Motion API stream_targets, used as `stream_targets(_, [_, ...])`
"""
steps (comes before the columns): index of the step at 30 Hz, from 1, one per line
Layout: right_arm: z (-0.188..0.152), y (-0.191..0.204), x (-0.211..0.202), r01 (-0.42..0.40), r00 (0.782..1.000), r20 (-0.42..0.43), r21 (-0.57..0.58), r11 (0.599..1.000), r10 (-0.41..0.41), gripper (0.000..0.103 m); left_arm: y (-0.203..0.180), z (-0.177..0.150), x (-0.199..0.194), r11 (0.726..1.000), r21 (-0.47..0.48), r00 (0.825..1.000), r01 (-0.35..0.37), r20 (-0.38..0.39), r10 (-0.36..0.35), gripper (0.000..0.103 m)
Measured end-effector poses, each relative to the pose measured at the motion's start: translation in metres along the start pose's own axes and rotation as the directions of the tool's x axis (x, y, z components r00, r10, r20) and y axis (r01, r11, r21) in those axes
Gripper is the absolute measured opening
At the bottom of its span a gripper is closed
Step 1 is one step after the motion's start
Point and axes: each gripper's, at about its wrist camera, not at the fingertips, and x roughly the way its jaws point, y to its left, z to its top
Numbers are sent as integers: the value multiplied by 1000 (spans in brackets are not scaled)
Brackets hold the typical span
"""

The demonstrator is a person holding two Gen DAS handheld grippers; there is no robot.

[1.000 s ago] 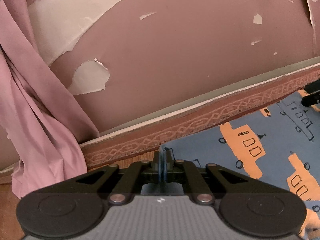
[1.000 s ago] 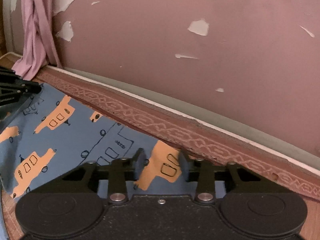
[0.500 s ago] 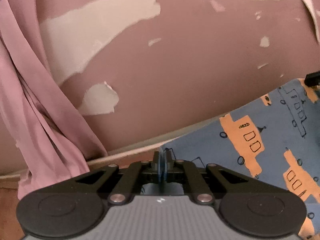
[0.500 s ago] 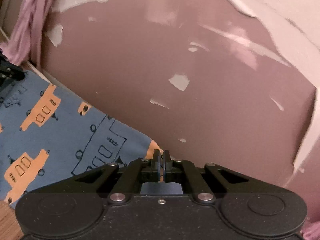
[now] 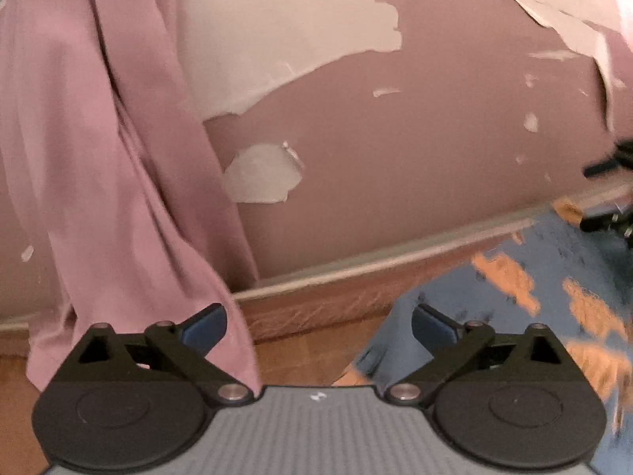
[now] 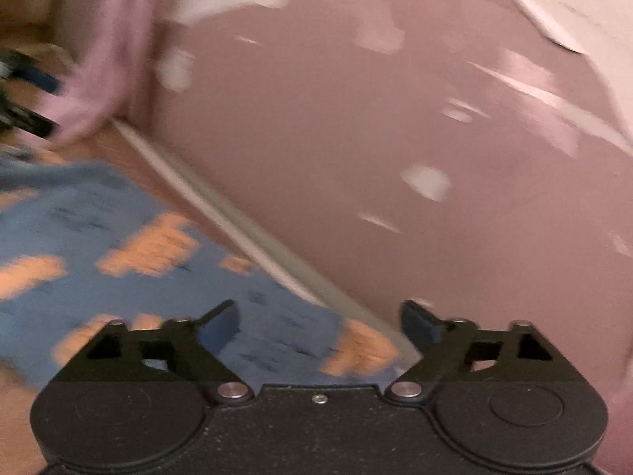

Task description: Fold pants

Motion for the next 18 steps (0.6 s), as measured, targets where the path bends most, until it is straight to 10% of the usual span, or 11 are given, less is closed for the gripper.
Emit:
stream_targets(3, [17,6,11,-188,982,3,-37,982,188,102,20,-5,6,999,-23,997,41,-62,-43,103])
stream_targets(10, [54,24,58,-236,966,-124,-85,968,225,100,25,-11,27,995,-52,984,84,-156,-91,100])
stream_targets(18, [57,13,85,-215,958,-203,-52,975,201,78,9,-17,32,997,62,974,53,-222,-38,60])
